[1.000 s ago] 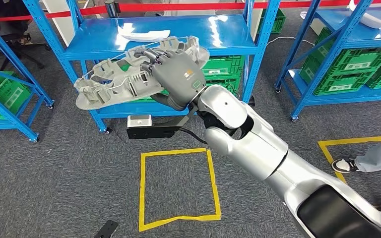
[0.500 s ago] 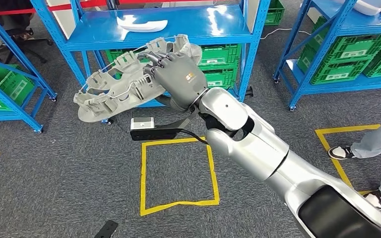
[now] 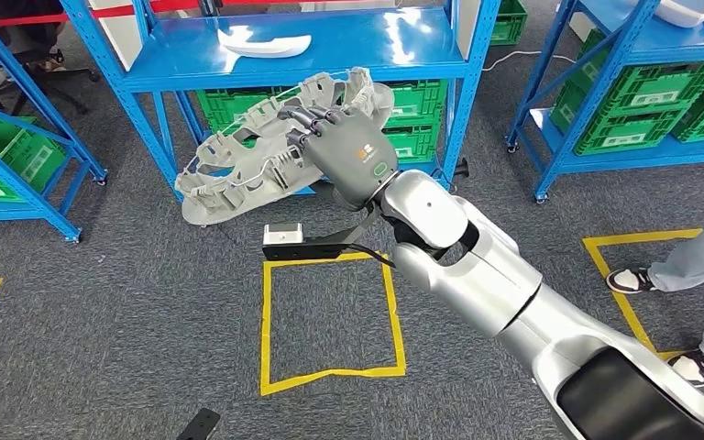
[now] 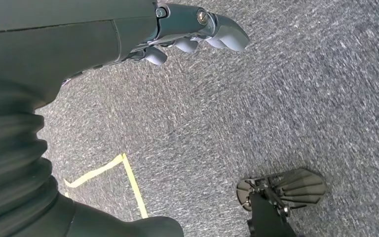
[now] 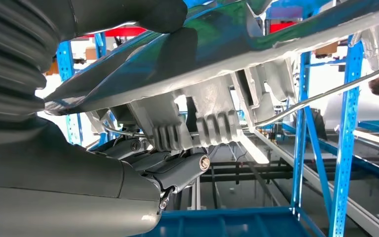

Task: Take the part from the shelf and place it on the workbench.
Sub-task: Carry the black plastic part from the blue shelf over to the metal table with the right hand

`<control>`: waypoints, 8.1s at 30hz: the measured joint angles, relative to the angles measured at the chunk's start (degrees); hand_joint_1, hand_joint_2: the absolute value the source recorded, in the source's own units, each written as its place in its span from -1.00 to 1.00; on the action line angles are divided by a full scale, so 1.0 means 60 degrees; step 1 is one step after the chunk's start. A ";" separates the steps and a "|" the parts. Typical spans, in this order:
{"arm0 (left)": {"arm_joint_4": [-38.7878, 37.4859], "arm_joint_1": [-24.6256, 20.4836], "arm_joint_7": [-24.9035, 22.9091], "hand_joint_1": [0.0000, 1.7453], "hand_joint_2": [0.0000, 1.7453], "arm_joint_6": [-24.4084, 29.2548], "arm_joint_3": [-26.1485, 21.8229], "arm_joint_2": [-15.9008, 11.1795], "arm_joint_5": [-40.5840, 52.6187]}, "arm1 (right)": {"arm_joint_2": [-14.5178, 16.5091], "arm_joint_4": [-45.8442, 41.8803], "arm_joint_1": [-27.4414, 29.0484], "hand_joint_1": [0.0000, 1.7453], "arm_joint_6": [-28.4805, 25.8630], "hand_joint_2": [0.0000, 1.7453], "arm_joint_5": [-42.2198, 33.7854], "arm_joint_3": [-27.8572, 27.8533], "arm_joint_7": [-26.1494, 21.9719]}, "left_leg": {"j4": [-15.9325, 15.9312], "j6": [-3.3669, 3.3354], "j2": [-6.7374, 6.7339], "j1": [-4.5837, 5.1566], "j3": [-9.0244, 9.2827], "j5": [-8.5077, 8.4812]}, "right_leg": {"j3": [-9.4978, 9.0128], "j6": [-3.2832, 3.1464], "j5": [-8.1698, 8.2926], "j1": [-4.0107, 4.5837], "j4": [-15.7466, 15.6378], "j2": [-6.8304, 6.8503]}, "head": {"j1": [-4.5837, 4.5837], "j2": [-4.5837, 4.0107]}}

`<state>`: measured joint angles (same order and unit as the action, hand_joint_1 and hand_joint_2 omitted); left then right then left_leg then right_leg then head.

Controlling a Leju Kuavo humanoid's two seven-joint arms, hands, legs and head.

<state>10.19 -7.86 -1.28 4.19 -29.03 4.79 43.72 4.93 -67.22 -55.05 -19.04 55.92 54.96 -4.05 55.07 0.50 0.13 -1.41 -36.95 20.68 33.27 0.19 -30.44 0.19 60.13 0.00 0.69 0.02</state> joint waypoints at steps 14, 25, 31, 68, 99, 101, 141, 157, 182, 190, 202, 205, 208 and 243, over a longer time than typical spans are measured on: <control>-0.0012 0.0246 0.0342 -1.00 1.00 -0.0060 -0.0170 0.0076 -0.0117 | -0.0236 -0.0463 0.0661 1.00 0.0344 1.00 0.0592 -0.0125 0.0173 | 0.0493 0.0679 0.0814 -0.0286 -0.0643 -0.0081 | 0.0033 -0.0083 0.0145 -0.0346 0.0039 -0.0316 | 0.0015 0.0000; -0.0014 0.0286 0.0220 -1.00 1.00 0.0004 -0.0459 0.0085 -0.0413 | 0.0059 -0.0583 0.0522 1.00 0.0690 1.00 0.0549 -0.0149 -0.0207 | 0.0939 0.0223 -0.0640 0.0154 0.0018 0.0848 | 0.0101 -0.0238 0.0218 -0.0047 0.0018 0.0867 | 0.0127 0.0000; -0.0015 0.0334 0.0253 -1.00 1.00 0.0063 -0.0614 0.0080 -0.0453 | 0.0261 -0.0498 0.0142 1.00 0.0634 1.00 0.0229 -0.0101 -0.0300 | 0.0687 -0.0070 -0.0118 0.0119 0.0067 0.0738 | 0.0238 0.0085 -0.0241 -0.0060 0.0553 0.0584 | 0.0105 0.0000; -0.0017 0.0325 0.0321 -1.00 1.00 -0.0061 -0.0655 0.0084 0.0054 | -0.0148 -0.0804 0.0894 1.00 0.0281 1.00 0.1252 0.0059 0.0204 | 0.0687 -0.0121 0.0760 0.0114 0.0087 0.0724 | 0.0894 -0.0029 -0.0257 -0.0065 0.1672 -0.0156 | 0.0067 0.0000; -0.0018 0.0377 0.0330 -1.00 1.00 -0.0011 -0.0679 0.0189 0.0132 | -0.0007 -0.1633 0.1690 1.00 0.0786 1.00 0.2192 -0.0400 0.0308 | 0.0742 -0.0023 0.0758 0.0052 0.0026 0.0686 | 0.0718 -0.0067 -0.0170 -0.0076 0.1376 -0.0221 | 0.0075 0.0000; -0.0016 0.0378 0.0340 -1.00 1.00 -0.0009 -0.0683 0.0201 0.0129 | -0.0009 -0.1665 0.1696 1.00 0.0788 1.00 0.2194 -0.0405 0.0304 | 0.0759 0.0066 0.0989 0.0048 -0.0031 0.0649 | 0.0235 -0.0134 0.0278 -0.0072 0.0272 -0.0605 | 0.0078 0.0000; 0.0002 0.0429 0.0374 -1.00 1.00 -0.0038 -0.0768 0.0165 0.0215 | 0.0271 -0.2093 0.2176 1.00 0.1035 1.00 0.2706 -0.0717 0.0169 | 0.3036 0.0460 0.0072 0.0066 -0.1131 0.1763 | 0.0009 -0.0457 0.0505 -0.0019 -0.0275 0.0279 | 0.0149 0.0000; 0.0014 0.0424 0.0401 -1.00 1.00 0.0036 -0.0948 0.0091 0.0147 | 0.0258 -0.1679 0.1640 1.00 0.0740 1.00 0.2155 -0.0714 -0.0165 | 0.0749 -0.0122 0.0321 0.0102 0.0098 0.0739 | 0.1302 0.0039 -0.0883 -0.0040 0.2568 0.0058 | 0.0079 0.0000; 0.0018 0.0356 0.0328 -1.00 1.00 0.0086 -0.1168 0.0072 0.0237 | 0.0481 -0.1023 0.0878 1.00 0.0487 1.00 0.1382 -0.0640 -0.0292 | 0.0716 0.0062 -0.0231 0.0058 0.0214 0.0799 | 0.0052 -0.0117 0.0397 0.0063 -0.0117 0.0963 | 0.0056 0.0000; 0.0026 0.0232 0.0147 -1.00 1.00 0.0061 -0.1168 0.0061 0.0447 | 0.0066 -0.0926 0.0923 1.00 0.0264 1.00 0.1388 -0.0640 -0.0112 | 0.0710 -0.0127 0.0600 0.0094 0.0179 0.0730 | 0.1203 -0.0127 -0.0240 0.0021 0.2029 -0.0064 | 0.0019 0.0000; 0.0000 0.0334 0.0185 -1.00 1.00 0.0080 -0.1168 0.0112 0.0514 | -0.0235 -0.0960 0.1102 1.00 0.0060 1.00 0.1401 -0.0633 -0.0083 | 0.2744 0.0323 0.0100 0.0052 -0.0911 0.1742 | 0.0101 -0.0487 0.0817 0.0066 -0.0468 0.0166 | 0.0076 0.0000; 0.0004 0.0330 0.0188 -1.00 1.00 0.0012 -0.1168 0.0070 0.0517 | -0.0222 -0.0962 0.1207 1.00 0.0067 1.00 0.1483 -0.0633 0.0024 | 0.2766 0.0433 -0.0029 0.0028 -0.0821 0.1521 | 0.0101 -0.0467 0.0765 0.0060 -0.0416 0.0503 | 0.0078 0.0000; 0.0018 0.0287 0.0258 -1.00 1.00 -0.0012 -0.1168 0.0030 0.0462 | -0.0146 -0.1019 0.1261 1.00 0.0156 1.00 0.1642 -0.0633 0.0127 | 0.0961 0.0391 -0.0528 0.0072 0.0193 0.0887 | 0.0119 -0.0349 0.0659 0.0101 -0.0280 0.0740 | 0.0095 0.0000; 0.0014 0.0042 0.0075 -1.00 1.00 -0.0036 -0.1179 0.0043 0.0575 | -0.0230 -0.1044 0.1040 1.00 0.0136 1.00 0.1482 -0.0633 -0.0043 | 0.0782 0.0192 -0.0538 0.0090 0.0230 0.0842 | 0.0124 -0.0159 0.0580 0.0090 -0.0152 0.0900 | 0.0229 0.0000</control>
<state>10.27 -7.61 -0.84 3.97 -36.11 5.05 47.17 3.55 -73.48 -48.81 -18.22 64.81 51.17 -4.31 59.76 1.65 -3.10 -0.87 -35.58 25.74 34.02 -0.76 -26.96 0.73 59.22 5.40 2.07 0.02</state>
